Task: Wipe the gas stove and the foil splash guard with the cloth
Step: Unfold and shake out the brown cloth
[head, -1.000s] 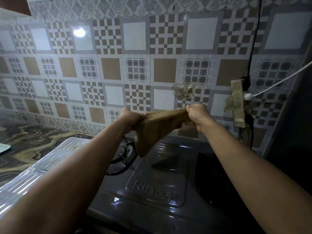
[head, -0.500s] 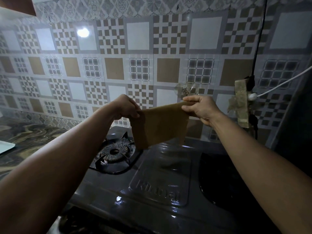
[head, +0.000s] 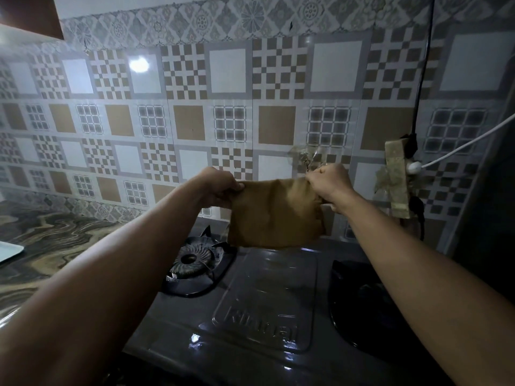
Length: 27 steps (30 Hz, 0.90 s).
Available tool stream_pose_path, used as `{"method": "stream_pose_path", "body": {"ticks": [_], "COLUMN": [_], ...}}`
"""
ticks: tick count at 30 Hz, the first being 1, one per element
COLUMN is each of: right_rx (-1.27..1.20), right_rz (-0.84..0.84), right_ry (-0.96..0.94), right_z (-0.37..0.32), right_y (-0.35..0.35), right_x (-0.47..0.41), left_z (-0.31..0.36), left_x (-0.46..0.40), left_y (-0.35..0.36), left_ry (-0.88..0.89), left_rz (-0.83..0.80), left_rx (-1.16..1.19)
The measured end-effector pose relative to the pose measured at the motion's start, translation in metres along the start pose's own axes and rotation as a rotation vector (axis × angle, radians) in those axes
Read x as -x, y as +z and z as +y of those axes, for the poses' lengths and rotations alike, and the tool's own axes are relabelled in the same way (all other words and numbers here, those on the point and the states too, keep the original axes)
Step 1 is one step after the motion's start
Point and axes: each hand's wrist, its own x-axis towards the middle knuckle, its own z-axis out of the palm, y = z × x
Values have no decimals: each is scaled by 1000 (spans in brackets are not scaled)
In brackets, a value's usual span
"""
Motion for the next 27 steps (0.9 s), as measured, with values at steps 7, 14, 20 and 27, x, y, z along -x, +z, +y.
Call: {"method": "stream_pose_path", "body": {"ticks": [7,14,20,27], "right_rx": [-423,-698,-712,-1232], "right_rz": [-430,-593,-479,-294], "right_ry": [99,290,736,719], "right_z": [-21,1,30,56], "right_y": [18,20,41,57], "right_x": [34,40,42,19], "left_z": [-3,-20,-14,-24], "left_x": [2,-3,-4,-10], "left_y": [37,46,53,50], "left_ry": [-55,62,84,185], "left_rz": [-197,-7,-83,-259], "left_rx": [294,189,278,22]}}
